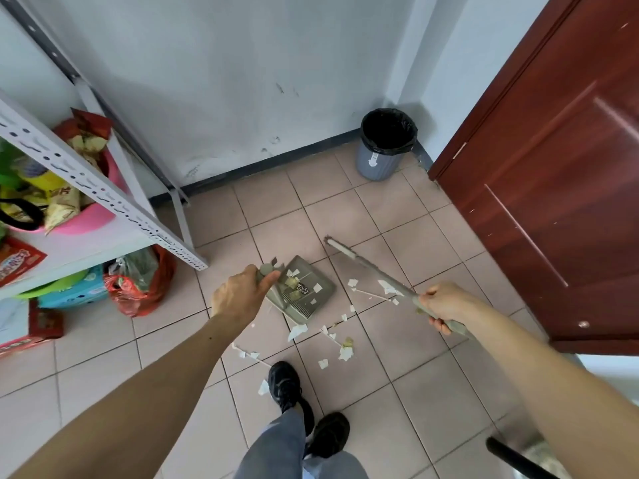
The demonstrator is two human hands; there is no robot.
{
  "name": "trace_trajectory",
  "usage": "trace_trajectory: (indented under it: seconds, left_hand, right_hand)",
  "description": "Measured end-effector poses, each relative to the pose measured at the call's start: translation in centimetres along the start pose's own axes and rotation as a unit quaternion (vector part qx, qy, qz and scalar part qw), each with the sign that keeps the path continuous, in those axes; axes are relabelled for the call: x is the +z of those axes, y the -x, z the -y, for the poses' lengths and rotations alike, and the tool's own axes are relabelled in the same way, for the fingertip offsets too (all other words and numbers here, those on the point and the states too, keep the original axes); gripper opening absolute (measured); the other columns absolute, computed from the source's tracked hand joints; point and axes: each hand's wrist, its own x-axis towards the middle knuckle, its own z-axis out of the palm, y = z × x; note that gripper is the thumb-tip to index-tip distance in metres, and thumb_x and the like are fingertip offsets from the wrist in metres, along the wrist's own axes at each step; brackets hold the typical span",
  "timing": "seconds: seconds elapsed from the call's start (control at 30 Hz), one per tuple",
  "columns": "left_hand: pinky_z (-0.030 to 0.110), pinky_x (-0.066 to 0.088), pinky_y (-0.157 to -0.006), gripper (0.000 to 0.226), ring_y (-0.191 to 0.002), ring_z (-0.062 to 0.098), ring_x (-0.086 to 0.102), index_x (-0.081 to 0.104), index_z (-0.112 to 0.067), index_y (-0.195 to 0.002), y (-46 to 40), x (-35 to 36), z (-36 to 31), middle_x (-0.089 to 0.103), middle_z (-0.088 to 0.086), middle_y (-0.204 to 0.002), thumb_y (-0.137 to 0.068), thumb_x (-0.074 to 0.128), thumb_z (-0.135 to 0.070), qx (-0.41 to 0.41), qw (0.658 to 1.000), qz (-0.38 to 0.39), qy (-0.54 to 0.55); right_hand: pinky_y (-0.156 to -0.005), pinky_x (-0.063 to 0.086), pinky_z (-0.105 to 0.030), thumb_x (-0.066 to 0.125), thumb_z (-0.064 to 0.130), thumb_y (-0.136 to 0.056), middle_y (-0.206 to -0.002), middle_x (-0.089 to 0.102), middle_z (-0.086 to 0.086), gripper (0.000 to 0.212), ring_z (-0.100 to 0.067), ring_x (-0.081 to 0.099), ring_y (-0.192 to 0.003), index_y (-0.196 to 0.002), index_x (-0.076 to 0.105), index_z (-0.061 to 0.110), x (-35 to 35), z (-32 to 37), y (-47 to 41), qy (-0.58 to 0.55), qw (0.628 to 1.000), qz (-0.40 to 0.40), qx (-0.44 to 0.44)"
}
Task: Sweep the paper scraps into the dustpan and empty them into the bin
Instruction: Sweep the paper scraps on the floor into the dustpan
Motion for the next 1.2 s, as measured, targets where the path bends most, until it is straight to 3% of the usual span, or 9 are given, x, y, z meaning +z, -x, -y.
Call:
trace_trajectory:
  seconds: [0.2, 0.4, 0.47, 0.53, 0.6, 0.63, 0.9, 1.07, 1.2]
  left_hand:
    - [0.034, 0.043, -0.061, 0.051, -0.077, 0.030, 0.059, 0.043, -0.017, -0.085, 3.0, 1.6, -1.6, 0.059, 0.006, -0.080, -0.091, 0.031, -0.067, 0.022, 0.999, 0.004, -0.041]
    - [0.034, 0.040, -0.061, 0.054, -0.083, 0.032, 0.064, 0.048, -0.017, -0.091, 4.6, 3.6, -2.5, 0.064, 0.007, -0.082, -0.091, 0.029, -0.068, 0.030, 0.997, 0.012, -0.073]
    - [0.034, 0.041, -0.062, 0.056, -0.084, 0.032, 0.064, 0.049, -0.017, -0.092, 4.5, 4.0, -2.7, 0.065, 0.007, -0.084, -0.090, 0.028, -0.068, 0.030, 0.997, 0.016, -0.071]
    - [0.034, 0.041, -0.062, 0.058, -0.085, 0.033, 0.064, 0.051, -0.015, -0.098, 4.3, 4.3, -2.9, 0.067, 0.010, -0.088, -0.091, 0.027, -0.068, 0.043, 0.995, 0.017, -0.083]
    - [0.034, 0.041, -0.062, 0.059, -0.087, 0.033, 0.064, 0.052, -0.014, -0.102, 4.1, 4.4, -3.5, 0.067, 0.011, -0.091, -0.091, 0.027, -0.067, 0.063, 0.993, 0.020, -0.094]
    - [0.034, 0.041, -0.063, 0.059, -0.088, 0.034, 0.064, 0.052, -0.014, -0.103, 3.9, 4.5, -3.8, 0.068, 0.011, -0.092, -0.092, 0.027, -0.066, 0.071, 0.993, 0.023, -0.093]
    - [0.035, 0.041, -0.063, 0.061, -0.088, 0.034, 0.064, 0.051, -0.012, -0.104, 2.7, 4.5, -4.8, 0.067, 0.012, -0.094, -0.092, 0.025, -0.066, 0.108, 0.988, 0.034, -0.104]
    - [0.035, 0.040, -0.063, 0.059, -0.087, 0.034, 0.063, 0.051, -0.012, -0.099, 3.0, 4.4, -4.4, 0.066, 0.013, -0.092, -0.092, 0.028, -0.066, 0.099, 0.991, 0.031, -0.083]
    - [0.036, 0.042, -0.063, 0.061, -0.083, 0.034, 0.063, 0.052, -0.012, -0.096, 3.7, 4.1, -3.0, 0.067, 0.013, -0.088, -0.091, 0.029, -0.068, 0.082, 0.995, 0.017, -0.060]
  right_hand:
    - [-0.034, 0.036, -0.016, 0.052, 0.015, -0.099, -0.067, 0.049, -0.012, 0.023, -0.017, 0.043, -0.037, -0.108, 0.064, -0.003, -0.7, -6.4, -2.3, -0.072, 0.995, -0.060, 0.044]
    - [-0.028, 0.039, -0.017, 0.046, 0.000, -0.098, -0.093, 0.052, -0.022, 0.014, -0.021, 0.047, -0.057, -0.089, 0.056, -0.001, 0.0, -9.7, -3.3, -0.085, 0.987, -0.092, 0.101]
    - [-0.029, 0.041, -0.018, 0.047, 0.000, -0.097, -0.084, 0.053, -0.020, 0.019, -0.023, 0.049, -0.057, -0.078, 0.052, 0.000, 0.4, -10.6, -3.3, -0.097, 0.984, -0.097, 0.118]
    - [-0.028, 0.038, -0.015, 0.045, -0.004, -0.096, -0.057, 0.058, -0.018, 0.022, -0.020, 0.050, -0.038, -0.075, 0.051, -0.001, 0.8, -10.9, -2.8, -0.111, 0.981, -0.091, 0.128]
    - [-0.026, 0.032, -0.010, 0.043, -0.005, -0.097, -0.025, 0.045, -0.009, 0.028, -0.014, 0.038, -0.015, -0.069, 0.049, -0.002, 1.6, -10.7, -1.8, -0.096, 0.984, -0.079, 0.125]
    - [-0.027, 0.031, -0.009, 0.043, -0.002, -0.098, -0.021, 0.041, -0.007, 0.029, -0.014, 0.035, -0.012, -0.070, 0.049, -0.003, 2.1, -10.5, -1.4, -0.089, 0.987, -0.071, 0.117]
    - [-0.044, 0.038, -0.027, 0.050, 0.015, -0.099, -0.053, 0.055, -0.014, 0.025, -0.018, 0.045, -0.039, -0.107, 0.062, -0.005, 6.6, -7.5, 1.3, -0.090, 0.994, 0.044, 0.053]
    - [-0.031, 0.035, -0.015, 0.046, 0.016, -0.103, -0.066, 0.050, -0.010, 0.016, -0.010, 0.041, -0.031, -0.100, 0.055, 0.003, 4.9, -5.1, 4.7, -0.097, 0.989, 0.107, 0.038]
    - [-0.029, 0.032, -0.011, 0.044, 0.016, -0.104, -0.066, 0.047, -0.013, 0.014, -0.009, 0.038, -0.023, -0.099, 0.053, 0.006, 4.3, -4.7, 6.3, -0.113, 0.989, 0.088, 0.031]
